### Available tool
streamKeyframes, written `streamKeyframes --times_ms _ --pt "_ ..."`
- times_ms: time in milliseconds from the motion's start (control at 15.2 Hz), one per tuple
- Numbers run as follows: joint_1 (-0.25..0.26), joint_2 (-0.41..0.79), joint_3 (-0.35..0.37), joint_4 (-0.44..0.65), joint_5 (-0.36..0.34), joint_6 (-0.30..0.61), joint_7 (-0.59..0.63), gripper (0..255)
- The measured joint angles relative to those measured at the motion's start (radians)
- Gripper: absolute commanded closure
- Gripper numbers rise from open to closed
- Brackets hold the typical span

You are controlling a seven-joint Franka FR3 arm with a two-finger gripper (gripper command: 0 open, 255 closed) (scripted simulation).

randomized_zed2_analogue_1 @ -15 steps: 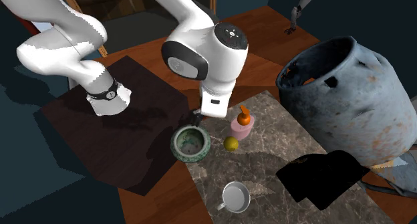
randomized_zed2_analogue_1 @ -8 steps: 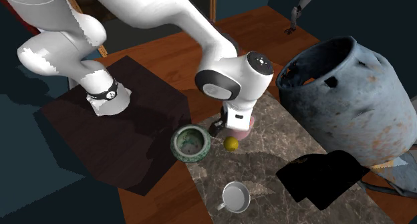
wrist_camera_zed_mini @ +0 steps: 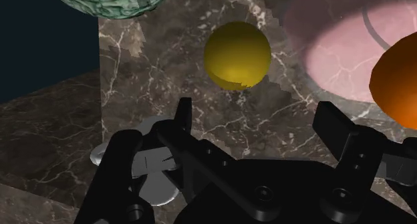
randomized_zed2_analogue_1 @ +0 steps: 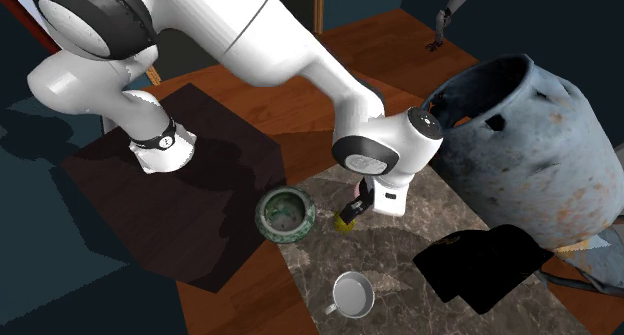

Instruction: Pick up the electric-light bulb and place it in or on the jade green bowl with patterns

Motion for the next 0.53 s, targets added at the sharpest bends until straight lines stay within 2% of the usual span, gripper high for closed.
streamKeyframes --times_ms 132,396,462,528 --pt "0.006 0.011 -0.008 0.016 -0.007 0.016 0.007 0" --pt "0.005 -0.001 -0.022 -0.022 -0.016 0.071 0.013 0" --pt "0.016 0.02 -0.024 0.022 -0.016 0.061 0.016 0" --pt "0.015 0.018 -0.028 0.011 -0.02 0.088 0.022 0"
